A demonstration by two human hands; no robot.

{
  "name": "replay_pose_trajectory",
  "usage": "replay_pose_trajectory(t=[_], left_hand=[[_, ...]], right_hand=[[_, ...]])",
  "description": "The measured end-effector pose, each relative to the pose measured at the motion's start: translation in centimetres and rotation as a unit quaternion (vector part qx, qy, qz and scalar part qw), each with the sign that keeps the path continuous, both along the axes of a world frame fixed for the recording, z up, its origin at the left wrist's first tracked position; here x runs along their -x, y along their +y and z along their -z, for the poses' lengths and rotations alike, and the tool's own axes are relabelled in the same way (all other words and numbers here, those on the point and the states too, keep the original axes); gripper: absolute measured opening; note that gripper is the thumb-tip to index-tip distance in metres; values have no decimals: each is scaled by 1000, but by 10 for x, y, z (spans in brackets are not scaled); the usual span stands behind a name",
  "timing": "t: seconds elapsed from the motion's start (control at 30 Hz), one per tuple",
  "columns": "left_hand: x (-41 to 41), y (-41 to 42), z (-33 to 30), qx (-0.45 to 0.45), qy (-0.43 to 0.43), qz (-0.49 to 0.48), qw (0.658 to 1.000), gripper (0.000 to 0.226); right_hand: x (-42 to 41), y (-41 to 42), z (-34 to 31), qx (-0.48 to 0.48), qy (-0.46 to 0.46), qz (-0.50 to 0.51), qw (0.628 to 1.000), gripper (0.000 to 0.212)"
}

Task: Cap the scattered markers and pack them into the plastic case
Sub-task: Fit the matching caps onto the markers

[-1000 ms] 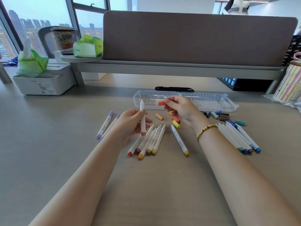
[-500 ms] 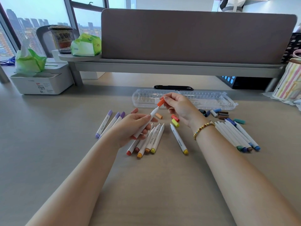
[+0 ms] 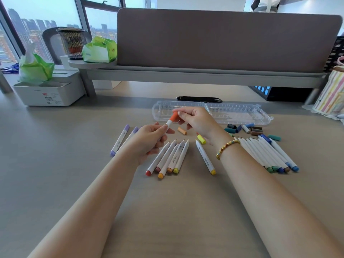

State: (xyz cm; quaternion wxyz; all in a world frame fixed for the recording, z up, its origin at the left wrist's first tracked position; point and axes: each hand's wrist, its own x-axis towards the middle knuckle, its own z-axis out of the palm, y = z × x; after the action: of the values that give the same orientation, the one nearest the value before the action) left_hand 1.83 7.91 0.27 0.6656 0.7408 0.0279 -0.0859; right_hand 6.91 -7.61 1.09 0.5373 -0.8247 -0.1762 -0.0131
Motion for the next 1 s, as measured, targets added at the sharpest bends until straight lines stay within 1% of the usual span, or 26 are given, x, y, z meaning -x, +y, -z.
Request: replay_pose_trajectory(t=[0.1, 0.37, 0.43, 0.5, 0.57, 0.6, 0.7, 0.77, 0.83, 0.9, 1.0], left_hand=[[-1, -1, 2, -35, -11, -21, 999, 27], [-4, -4, 4, -41, -11, -50, 998, 28], [-5, -5, 3, -72, -20, -52, 996, 29], [-7, -3, 3, -145, -32, -51, 988, 29], [-9, 2, 4, -255, -56, -58, 963, 29], [-10, 6, 5, -319, -75, -68, 942, 31], [-7, 11, 10, -500, -126, -81, 853, 47], [-6, 9, 13, -572, -148, -53, 805, 47], [-7, 5, 14, -606, -145, -31, 782, 45], [-9, 5, 14, -626, -121, -19, 770, 42], [-12, 6, 16, -621, -110, -23, 775, 36]], right_hand=[[1, 1, 1, 21, -9, 1, 1000, 33], [2, 4, 1, 57, -7, 2, 998, 38], [3, 3, -1, 57, -4, 3, 998, 38], [3, 1, -2, 60, 3, 4, 998, 37], [0, -3, -2, 58, 14, 12, 998, 37], [-2, -7, -1, 48, 20, 24, 998, 36], [-9, -21, 2, 12, 33, 77, 996, 36], [-13, -28, 5, 16, 39, 104, 994, 36], [-15, -29, 10, 28, 51, 117, 991, 35], [-18, -28, 13, 42, 59, 123, 990, 34], [-22, -29, 18, 80, 48, 137, 986, 32]])
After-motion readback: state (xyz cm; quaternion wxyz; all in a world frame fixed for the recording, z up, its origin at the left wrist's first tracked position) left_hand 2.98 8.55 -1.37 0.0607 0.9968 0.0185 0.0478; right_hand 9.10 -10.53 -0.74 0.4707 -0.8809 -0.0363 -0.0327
